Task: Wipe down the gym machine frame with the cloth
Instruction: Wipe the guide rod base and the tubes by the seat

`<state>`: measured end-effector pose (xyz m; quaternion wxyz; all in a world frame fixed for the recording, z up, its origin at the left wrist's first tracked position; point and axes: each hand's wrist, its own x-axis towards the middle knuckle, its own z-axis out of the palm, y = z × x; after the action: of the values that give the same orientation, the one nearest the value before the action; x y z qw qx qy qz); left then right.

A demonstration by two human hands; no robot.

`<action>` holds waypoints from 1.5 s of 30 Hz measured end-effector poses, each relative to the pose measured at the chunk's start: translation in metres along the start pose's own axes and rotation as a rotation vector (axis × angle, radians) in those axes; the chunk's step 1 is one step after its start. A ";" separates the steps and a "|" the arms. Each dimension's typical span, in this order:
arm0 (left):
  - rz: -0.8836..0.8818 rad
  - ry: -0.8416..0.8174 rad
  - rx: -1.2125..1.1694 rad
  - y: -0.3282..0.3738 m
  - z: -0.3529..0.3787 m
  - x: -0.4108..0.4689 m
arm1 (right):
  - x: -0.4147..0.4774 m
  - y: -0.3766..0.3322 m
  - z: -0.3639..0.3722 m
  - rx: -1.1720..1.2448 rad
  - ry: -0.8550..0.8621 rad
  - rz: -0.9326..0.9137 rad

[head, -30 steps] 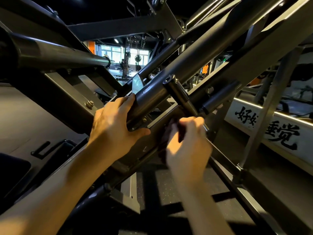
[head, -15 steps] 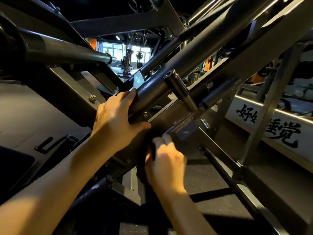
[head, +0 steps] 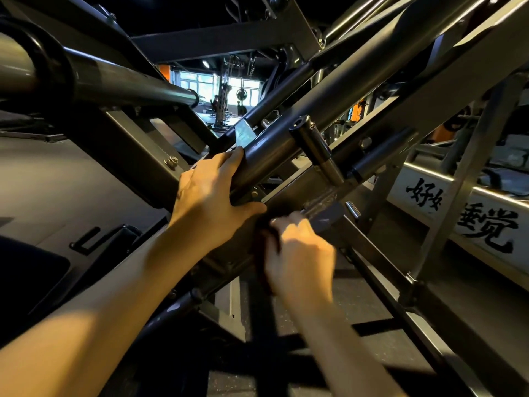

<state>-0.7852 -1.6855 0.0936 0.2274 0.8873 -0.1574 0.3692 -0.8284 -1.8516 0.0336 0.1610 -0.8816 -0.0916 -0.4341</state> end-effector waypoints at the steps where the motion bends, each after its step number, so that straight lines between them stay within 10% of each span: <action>1: 0.006 0.004 -0.001 0.000 0.000 -0.001 | 0.011 0.006 -0.010 -0.027 0.084 0.095; 5: 0.045 0.021 -0.001 0.000 0.000 0.000 | 0.035 0.016 -0.029 0.049 0.284 0.262; 13: 0.229 0.052 0.117 -0.023 -0.009 -0.020 | -0.041 -0.030 0.042 0.114 -0.082 0.030; 19: 0.208 0.033 0.230 -0.029 -0.011 -0.030 | -0.001 0.007 0.007 0.120 0.220 0.286; 26: 0.183 0.021 0.211 -0.033 -0.010 -0.032 | -0.028 -0.019 0.026 0.119 -0.089 0.062; 30: 0.189 0.056 0.194 -0.037 -0.005 -0.034 | -0.005 0.002 0.008 0.127 0.174 0.274; 37: 0.102 0.013 0.081 -0.040 -0.009 -0.034 | -0.035 -0.028 0.036 0.056 -0.125 -0.006; 42: 0.047 0.028 0.032 -0.035 -0.009 -0.037 | 0.024 0.010 -0.020 0.001 0.332 0.309; 45: 0.048 0.020 0.036 -0.035 -0.010 -0.037 | 0.014 -0.018 -0.002 0.052 0.272 0.253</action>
<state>-0.8000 -1.6468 0.0629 0.2041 0.8834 -0.1697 0.3862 -0.8270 -1.8358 0.0497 0.2477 -0.8147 0.0314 -0.5233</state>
